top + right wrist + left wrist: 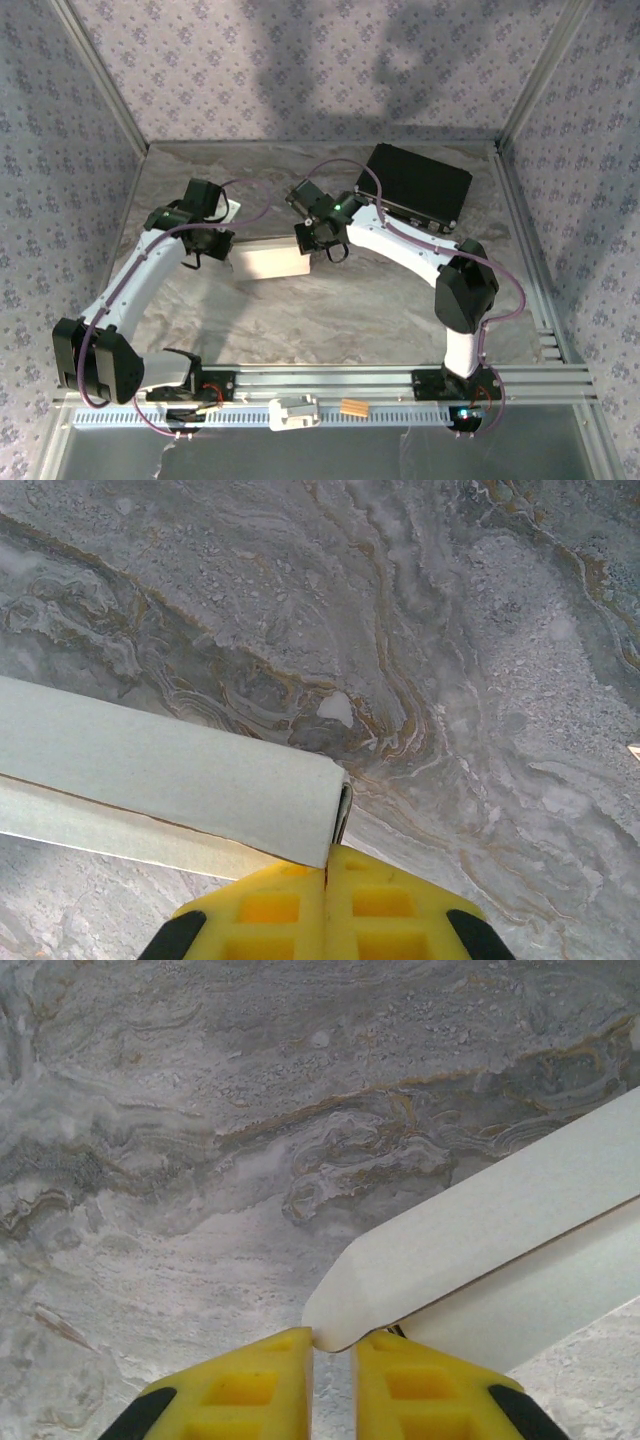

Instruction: Fold the paper box

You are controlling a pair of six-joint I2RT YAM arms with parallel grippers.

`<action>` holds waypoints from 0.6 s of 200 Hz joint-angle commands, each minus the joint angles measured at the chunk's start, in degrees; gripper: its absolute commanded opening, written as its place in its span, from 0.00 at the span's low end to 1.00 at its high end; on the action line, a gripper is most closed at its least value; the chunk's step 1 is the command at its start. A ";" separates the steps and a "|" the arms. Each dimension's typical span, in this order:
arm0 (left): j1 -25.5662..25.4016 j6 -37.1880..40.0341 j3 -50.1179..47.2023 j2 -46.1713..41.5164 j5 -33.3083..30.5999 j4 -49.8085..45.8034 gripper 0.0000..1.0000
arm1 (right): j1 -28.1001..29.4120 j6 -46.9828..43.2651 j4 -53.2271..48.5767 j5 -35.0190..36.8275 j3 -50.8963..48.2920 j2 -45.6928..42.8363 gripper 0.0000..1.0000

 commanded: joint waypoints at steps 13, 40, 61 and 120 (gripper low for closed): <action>-0.15 -0.43 2.70 0.37 1.98 -0.49 0.10 | -0.18 -1.04 -3.49 -0.48 0.89 1.89 0.00; -0.11 -1.97 4.10 1.02 2.75 -1.98 0.04 | -0.21 -0.96 -3.46 -0.10 1.32 2.05 0.00; -0.10 -3.35 5.25 1.78 4.48 -4.16 0.02 | -0.12 -0.75 -3.73 0.50 1.97 2.46 0.00; 0.20 -16.11 8.39 4.65 14.53 -11.17 0.00 | 0.54 0.01 -5.24 2.37 4.66 4.13 0.00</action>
